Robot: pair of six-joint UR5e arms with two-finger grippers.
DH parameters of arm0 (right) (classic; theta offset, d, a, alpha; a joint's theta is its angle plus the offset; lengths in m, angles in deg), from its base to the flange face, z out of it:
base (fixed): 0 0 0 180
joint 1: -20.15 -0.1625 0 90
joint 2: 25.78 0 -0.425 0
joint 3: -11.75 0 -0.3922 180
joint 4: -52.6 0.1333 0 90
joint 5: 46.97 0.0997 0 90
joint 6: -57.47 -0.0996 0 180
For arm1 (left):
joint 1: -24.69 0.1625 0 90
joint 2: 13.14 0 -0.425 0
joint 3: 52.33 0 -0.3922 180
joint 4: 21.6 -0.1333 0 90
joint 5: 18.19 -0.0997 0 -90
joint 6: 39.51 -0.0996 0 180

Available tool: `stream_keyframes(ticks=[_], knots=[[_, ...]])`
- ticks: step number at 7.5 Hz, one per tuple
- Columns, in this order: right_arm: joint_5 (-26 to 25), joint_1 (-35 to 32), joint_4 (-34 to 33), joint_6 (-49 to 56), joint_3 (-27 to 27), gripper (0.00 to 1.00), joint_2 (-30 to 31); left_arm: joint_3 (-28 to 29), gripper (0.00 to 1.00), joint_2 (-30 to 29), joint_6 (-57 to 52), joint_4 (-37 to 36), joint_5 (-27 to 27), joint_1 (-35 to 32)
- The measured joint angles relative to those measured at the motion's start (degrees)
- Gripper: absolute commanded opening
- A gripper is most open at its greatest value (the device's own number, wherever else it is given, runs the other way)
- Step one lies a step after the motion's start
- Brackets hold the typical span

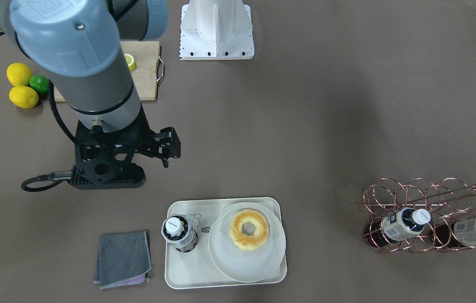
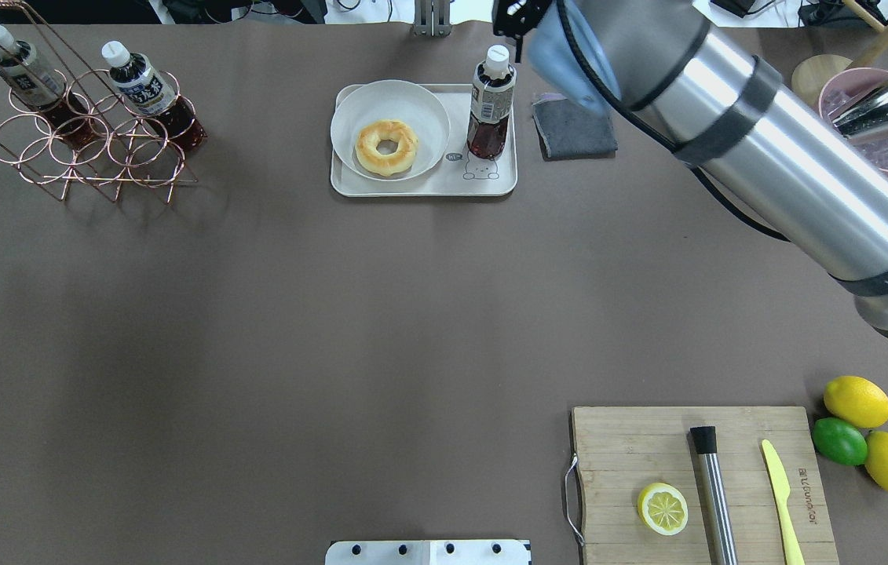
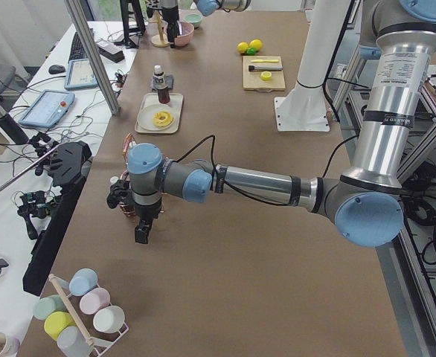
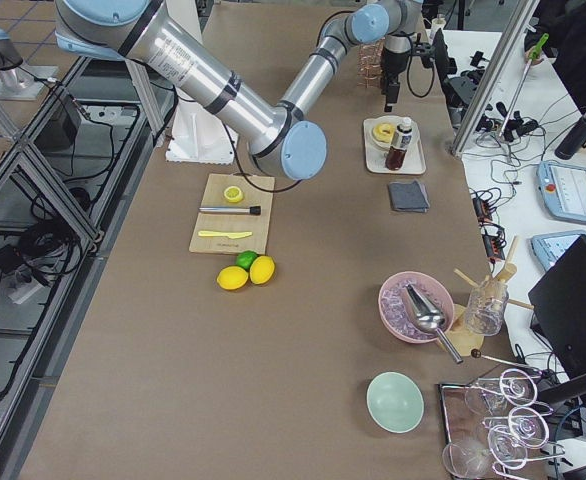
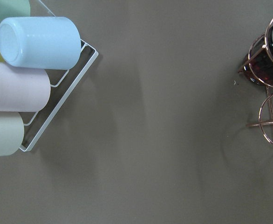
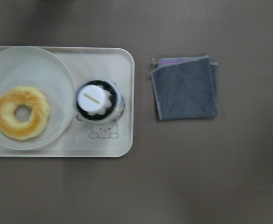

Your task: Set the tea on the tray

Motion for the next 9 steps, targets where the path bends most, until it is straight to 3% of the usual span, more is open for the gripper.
stream_keyframes(ticks=[2,4,6,9], knots=[[-0.79,-2.29,-2.82,7.41,-12.36,1.00,14.24,-0.12,0.98,0.18,-0.16,0.12,0.42,0.00],[-5.73,-7.17,-3.29,22.61,-19.07,1.00,29.91,-0.57,0.98,0.74,-0.22,0.16,2.33,-0.06],[-6.81,-18.21,-0.97,41.58,-20.03,1.00,42.73,-1.96,0.98,2.32,-0.35,0.11,4.81,-0.33],[0.64,-31.02,0.98,55.81,-17.80,1.00,53.53,-8.57,0.98,8.21,-0.47,-0.56,7.00,-1.58]])
